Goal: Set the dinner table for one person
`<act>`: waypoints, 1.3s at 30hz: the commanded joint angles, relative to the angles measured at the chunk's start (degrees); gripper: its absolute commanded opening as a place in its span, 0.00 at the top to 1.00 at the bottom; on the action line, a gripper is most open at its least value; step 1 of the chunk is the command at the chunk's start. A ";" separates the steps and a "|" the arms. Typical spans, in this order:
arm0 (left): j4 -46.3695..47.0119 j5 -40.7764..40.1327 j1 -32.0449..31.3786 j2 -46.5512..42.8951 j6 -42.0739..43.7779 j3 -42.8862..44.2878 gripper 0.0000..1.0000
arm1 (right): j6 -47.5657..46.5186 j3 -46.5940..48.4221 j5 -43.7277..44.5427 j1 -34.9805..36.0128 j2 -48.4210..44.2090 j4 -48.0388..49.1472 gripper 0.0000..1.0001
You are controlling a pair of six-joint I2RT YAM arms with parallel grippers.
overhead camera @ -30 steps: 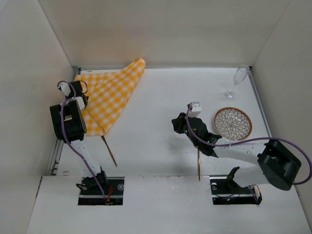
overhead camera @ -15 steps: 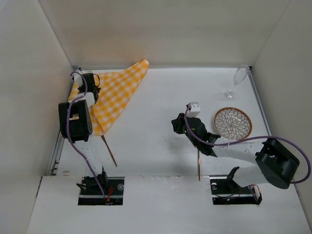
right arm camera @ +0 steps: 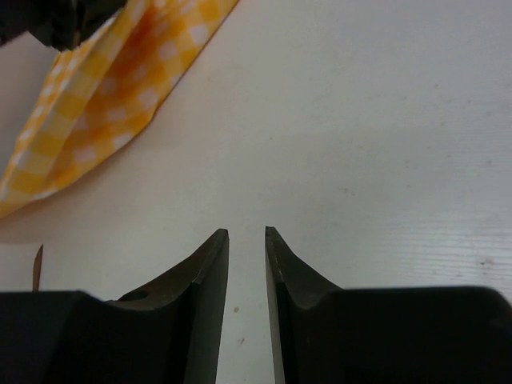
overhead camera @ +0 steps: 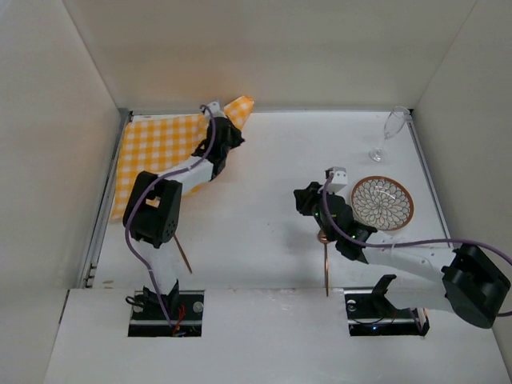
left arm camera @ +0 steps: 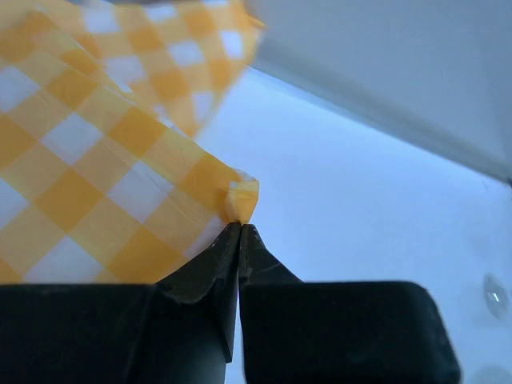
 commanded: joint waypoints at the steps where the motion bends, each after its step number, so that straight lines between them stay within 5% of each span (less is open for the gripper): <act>1: 9.37 3.95 -6.99 -3.54 0.06 -4.15 1.00 | 2.34 -2.06 6.78 -1.69 -4.71 2.76 0.72; 4: 14.91 6.67 -12.44 -3.63 0.50 -8.64 0.99 | 5.33 -3.74 8.29 -4.14 -7.79 1.36 0.82; 9: 16.42 17.56 -17.63 -0.12 1.82 -11.11 0.96 | 9.99 -4.35 7.59 -7.40 -8.76 -1.63 0.81; 12: 16.25 19.43 -18.87 0.68 3.40 -12.86 0.90 | 11.23 -4.62 6.28 -8.72 -7.71 -1.46 0.69; 16: 17.91 16.45 -18.00 -4.49 3.23 -18.83 0.65 | 11.49 -3.04 2.50 -10.13 -2.89 -1.29 0.48; 19: 17.65 13.20 -16.07 -11.16 2.44 -23.93 0.51 | 11.58 -0.67 -1.45 -10.74 2.29 -1.29 0.38; 23: 15.03 -0.56 -13.26 -22.75 -2.03 -32.70 0.39 | 12.36 4.50 -6.63 -11.44 10.03 -3.12 0.33; 30: -2.07 -21.68 -7.37 -44.64 -14.24 -45.64 0.36 | 20.44 13.65 -10.51 -14.78 18.21 -15.07 0.35; 35: -22.05 -22.94 2.72 -54.33 -24.44 -49.33 0.35 | 24.85 14.72 -11.66 -15.23 21.56 -18.86 0.41; 39: -25.94 -18.99 11.16 -58.64 -28.32 -54.34 0.35 | 25.90 15.24 -12.27 -15.23 23.75 -20.35 0.44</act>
